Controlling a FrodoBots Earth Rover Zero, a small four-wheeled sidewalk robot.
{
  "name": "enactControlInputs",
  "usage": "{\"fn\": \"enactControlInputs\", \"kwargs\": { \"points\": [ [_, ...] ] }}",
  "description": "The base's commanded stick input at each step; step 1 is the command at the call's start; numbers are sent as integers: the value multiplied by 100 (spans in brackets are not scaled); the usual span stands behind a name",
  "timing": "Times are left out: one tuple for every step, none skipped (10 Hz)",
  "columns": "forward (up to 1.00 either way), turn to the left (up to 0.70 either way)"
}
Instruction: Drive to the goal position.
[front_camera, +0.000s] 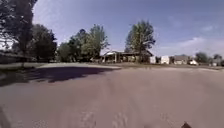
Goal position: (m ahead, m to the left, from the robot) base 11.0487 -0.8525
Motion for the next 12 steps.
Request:
{"fn": "enactControlInputs", "kwargs": {
  "points": [
    [69, 3],
    [69, 3],
    [69, 3],
    [69, 3],
    [69, 3],
    [69, 3],
    [69, 3],
    [69, 3],
    [69, 3],
    [69, 3],
    [69, 3],
    [69, 3]
  ]
}}
